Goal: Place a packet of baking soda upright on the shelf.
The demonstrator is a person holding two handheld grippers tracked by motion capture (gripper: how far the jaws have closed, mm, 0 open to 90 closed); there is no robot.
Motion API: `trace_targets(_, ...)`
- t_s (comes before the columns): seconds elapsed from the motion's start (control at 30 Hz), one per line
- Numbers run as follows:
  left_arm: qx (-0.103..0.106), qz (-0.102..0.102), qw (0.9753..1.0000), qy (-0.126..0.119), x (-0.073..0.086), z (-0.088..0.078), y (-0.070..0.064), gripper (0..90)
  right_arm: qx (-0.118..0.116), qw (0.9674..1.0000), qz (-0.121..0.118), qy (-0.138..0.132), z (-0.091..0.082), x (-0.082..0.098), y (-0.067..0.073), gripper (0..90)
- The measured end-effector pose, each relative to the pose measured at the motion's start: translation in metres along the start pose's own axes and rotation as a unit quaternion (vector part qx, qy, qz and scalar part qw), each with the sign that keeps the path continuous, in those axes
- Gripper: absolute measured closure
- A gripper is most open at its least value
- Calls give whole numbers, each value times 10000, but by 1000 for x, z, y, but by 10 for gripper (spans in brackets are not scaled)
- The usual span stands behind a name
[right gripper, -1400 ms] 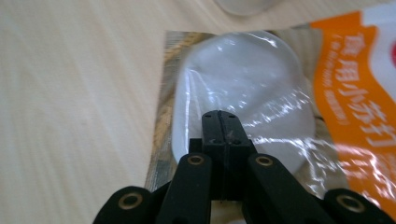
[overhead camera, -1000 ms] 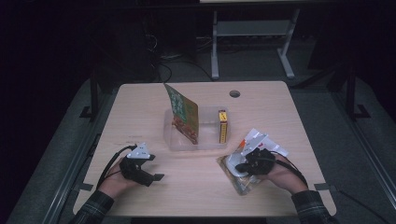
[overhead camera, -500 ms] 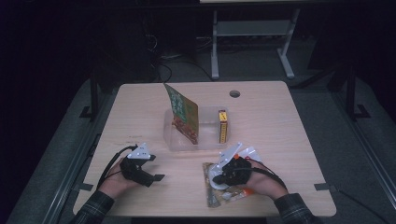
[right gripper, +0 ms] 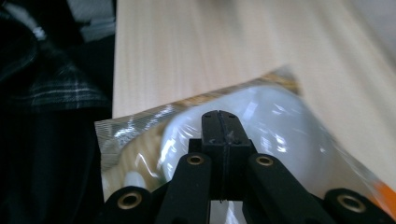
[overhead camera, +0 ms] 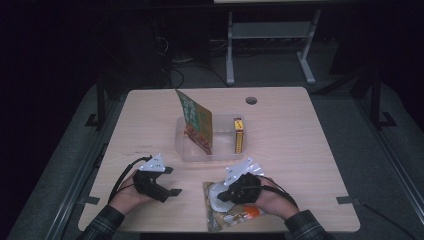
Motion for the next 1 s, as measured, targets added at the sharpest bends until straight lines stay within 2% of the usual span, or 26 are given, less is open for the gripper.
trace_targets(0.03,30,28,10000,-14,-3,2,-2,149,156,9998,56,-75,-6,4,-2,840)
trace_targets(0.1,126,64,9999,-29,-8,6,-6,150,312,9989,300,-162,-18,10,-3,808)
trace_targets(0.17,224,138,9996,-39,-14,10,-8,152,508,9965,598,-281,-29,18,-4,741)
trace_targets(0.2,293,173,9994,-83,-19,13,-11,152,572,9958,640,-314,-33,21,-5,710)
trace_targets(0.23,344,205,9991,-104,-23,16,-13,153,737,9934,784,-394,-40,26,-5,649)
trace_targets(0.3,474,302,9984,-104,-31,23,-17,164,903,9892,1017,-548,-50,35,-6,584)
trace_targets(0.47,692,526,9962,-81,-48,40,-26,183,1284,9806,1287,-729,-68,56,-8,496)
trace_targets(0.57,814,615,9947,-86,-58,52,-30,201,1447,9757,1414,-839,-77,66,-8,466)
trace_targets(0.73,1072,669,9920,-19,-74,71,-30,255,1624,9696,1538,-988,-88,79,-8,456)
trace_targets(0.87,1339,616,9891,9,-84,88,-28,326,1705,9676,1526,-1069,-90,79,-9,455)
trace_targets(1.0,1530,531,9868,75,-89,103,-29,368,1725,9683,1473,-1045,-88,78,-9,456)
Point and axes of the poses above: each handheld gripper's, and its own axes: z roughly forward along the jaws, x roughly out of its underside, y roughly to its left, the point moved 1 cm from there along z, roughly forward along the jaws, and after that the axes turned 4 degrees about z, right-handed, at the moved point
